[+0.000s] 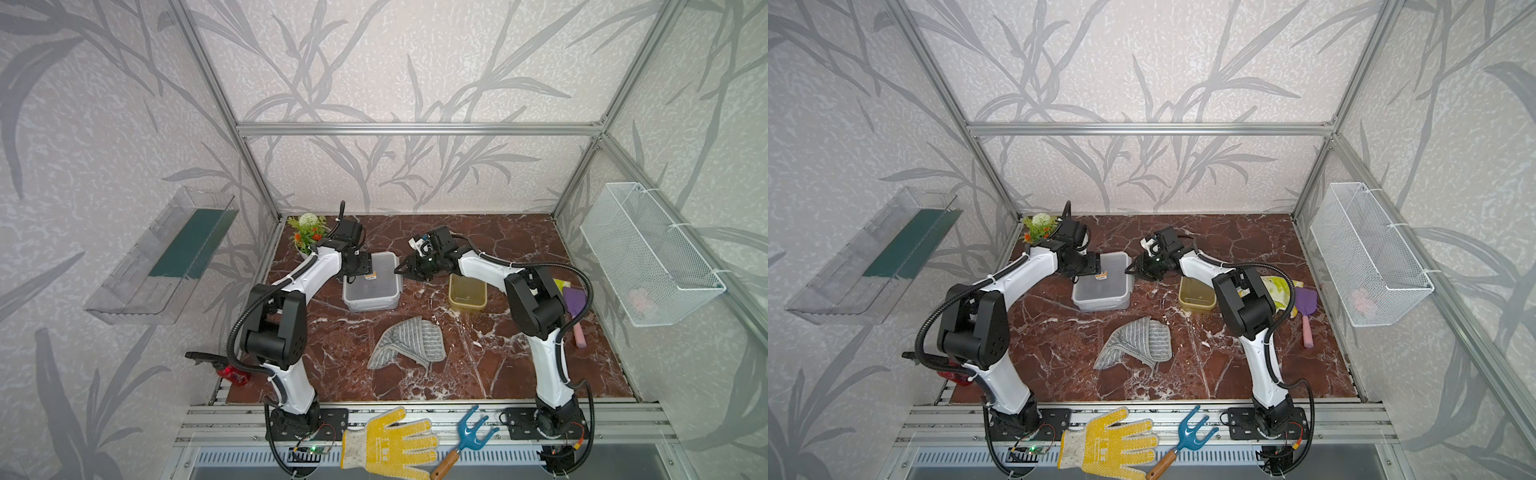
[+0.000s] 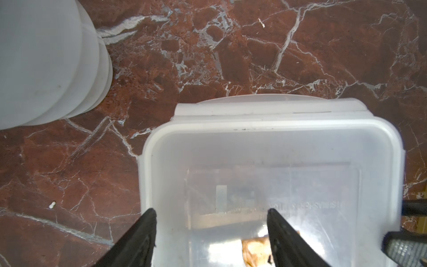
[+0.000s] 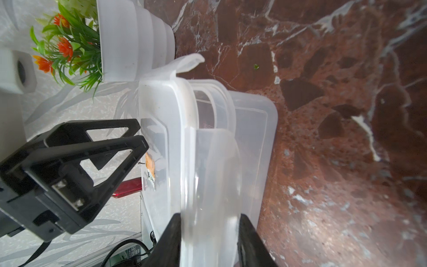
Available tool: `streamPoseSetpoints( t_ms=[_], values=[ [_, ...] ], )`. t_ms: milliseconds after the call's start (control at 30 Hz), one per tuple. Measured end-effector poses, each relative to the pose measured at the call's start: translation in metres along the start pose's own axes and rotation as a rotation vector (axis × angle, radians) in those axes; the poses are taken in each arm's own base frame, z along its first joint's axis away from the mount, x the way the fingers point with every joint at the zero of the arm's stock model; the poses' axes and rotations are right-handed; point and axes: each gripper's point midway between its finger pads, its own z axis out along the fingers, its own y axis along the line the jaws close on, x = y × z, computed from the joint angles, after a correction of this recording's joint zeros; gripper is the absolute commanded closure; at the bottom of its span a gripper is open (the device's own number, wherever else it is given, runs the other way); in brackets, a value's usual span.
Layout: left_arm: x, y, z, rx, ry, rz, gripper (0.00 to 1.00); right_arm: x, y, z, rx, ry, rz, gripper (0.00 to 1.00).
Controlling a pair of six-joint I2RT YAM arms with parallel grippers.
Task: Wipe the insides of the lunch boxes
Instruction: Open the fastener of the lunch box.
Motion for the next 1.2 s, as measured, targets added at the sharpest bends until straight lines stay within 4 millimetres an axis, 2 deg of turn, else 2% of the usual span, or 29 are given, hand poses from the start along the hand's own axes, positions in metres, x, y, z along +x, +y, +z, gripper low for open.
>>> streamPoseSetpoints(
  t_ms=[33, 100, 267, 333, 567, 700, 833, 967, 1067, 1200],
  values=[
    [0.0, 0.0, 0.0, 0.001, 0.0, 0.0, 0.26, 0.0, -0.001, 0.0, 0.007, 0.001, -0.001, 0.91],
    [-0.001, -0.001, 0.0, 0.007, -0.003, 0.0, 0.26, 0.0, -0.001, -0.001, 0.012, 0.002, -0.005, 0.79],
    [-0.003, -0.006, -0.003, 0.042, -0.01, -0.013, 0.25, 0.0, -0.002, -0.002, 0.013, 0.004, -0.007, 0.64],
    [-0.002, -0.008, -0.006, 0.061, -0.008, -0.027, 0.24, 0.0, -0.002, -0.002, 0.013, 0.005, -0.01, 0.52],
    [0.01, -0.022, -0.024, 0.166, 0.012, -0.079, 0.22, 0.004, -0.02, -0.005, 0.02, 0.013, -0.003, 0.29],
    [0.008, -0.024, -0.046, 0.215, -0.024, -0.109, 0.2, 0.01, -0.026, -0.004, -0.007, 0.02, 0.01, 0.25],
    [0.006, -0.002, -0.057, 0.237, -0.065, -0.182, 0.19, 0.011, -0.026, -0.004, -0.042, 0.018, 0.019, 0.19],
    [0.022, 0.025, -0.041, 0.208, -0.023, -0.244, 0.19, 0.01, -0.021, -0.003, -0.086, 0.01, 0.02, 0.18],
    [0.038, 0.021, -0.027, 0.217, 0.035, -0.237, 0.19, 0.01, -0.019, -0.003, -0.103, 0.005, 0.022, 0.18],
    [0.047, 0.012, -0.019, 0.261, 0.062, -0.236, 0.19, 0.008, -0.015, -0.003, -0.121, 0.001, 0.023, 0.19]
  ],
)
